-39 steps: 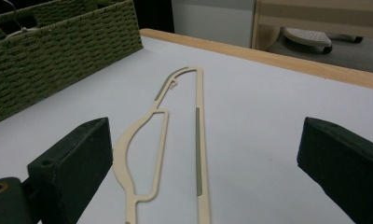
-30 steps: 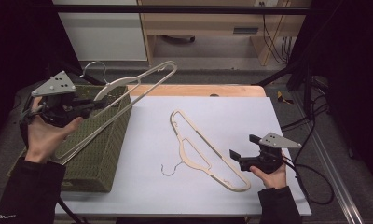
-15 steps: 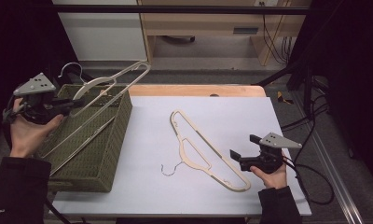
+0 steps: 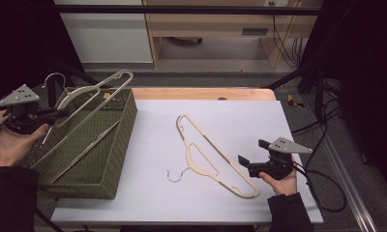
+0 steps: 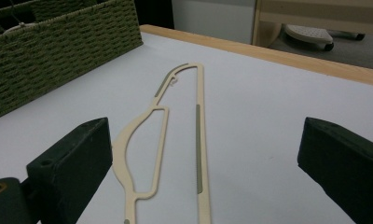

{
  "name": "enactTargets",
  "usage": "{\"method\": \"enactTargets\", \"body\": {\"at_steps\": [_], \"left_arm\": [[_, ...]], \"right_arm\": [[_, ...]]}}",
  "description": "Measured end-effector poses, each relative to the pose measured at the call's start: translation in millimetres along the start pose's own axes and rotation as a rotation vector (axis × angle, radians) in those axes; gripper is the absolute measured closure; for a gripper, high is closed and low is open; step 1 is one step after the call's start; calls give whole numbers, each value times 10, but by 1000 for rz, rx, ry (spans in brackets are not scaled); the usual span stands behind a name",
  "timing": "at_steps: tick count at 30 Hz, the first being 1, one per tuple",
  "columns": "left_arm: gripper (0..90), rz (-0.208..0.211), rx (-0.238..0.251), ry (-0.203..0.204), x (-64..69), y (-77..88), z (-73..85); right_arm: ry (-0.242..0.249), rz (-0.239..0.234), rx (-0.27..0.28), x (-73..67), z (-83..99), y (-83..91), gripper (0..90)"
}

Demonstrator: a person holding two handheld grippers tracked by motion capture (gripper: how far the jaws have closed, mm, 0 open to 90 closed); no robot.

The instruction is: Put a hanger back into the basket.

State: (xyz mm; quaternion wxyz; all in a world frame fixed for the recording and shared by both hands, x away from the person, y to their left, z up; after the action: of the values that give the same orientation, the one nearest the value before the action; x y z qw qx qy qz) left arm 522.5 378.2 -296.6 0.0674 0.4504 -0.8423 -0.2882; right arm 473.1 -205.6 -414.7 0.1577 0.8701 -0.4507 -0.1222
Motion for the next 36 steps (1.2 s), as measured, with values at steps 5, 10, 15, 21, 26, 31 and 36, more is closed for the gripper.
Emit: {"method": "enactTargets", "body": {"at_steps": [5,10,15,21,26,31,36], "left_arm": [[860,-17,-29,3,-68,-10,182],[860,-23,-69,-6,-96,-59,336],[860,-23,-83,-23,-59,-169,387],[860,-45,-145,-39,-59,-336,553],[860,-58,-168,-38,-55,-451,724],[860,-64,-174,-12,-41,-564,880],[859,-59,-212,-2,-9,-665,984]], "right_arm": [[3,0,-2,1,3,-3,35],[5,-2,-5,-1,8,-8,35],[4,-5,-7,-5,10,-9,35],[1,0,-4,2,7,-3,35],[5,-4,-7,-1,13,-12,36],[1,-4,-7,-6,14,-19,36],[5,-4,-9,-7,17,-23,37]]}}
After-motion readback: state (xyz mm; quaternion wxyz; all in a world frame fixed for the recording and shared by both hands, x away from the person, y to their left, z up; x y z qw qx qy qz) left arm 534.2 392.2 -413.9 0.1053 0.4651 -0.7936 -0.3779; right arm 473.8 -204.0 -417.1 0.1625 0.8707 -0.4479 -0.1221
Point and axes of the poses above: each handheld gripper's, and its own axes: y roughly backward along the jaws, z roughly out of its underside, x roughly to its right, the point moved 5 cm from there along -y, roughly forward along the jaws, and after that the axes turned 3 degrees about z, right-handed, at the moved point
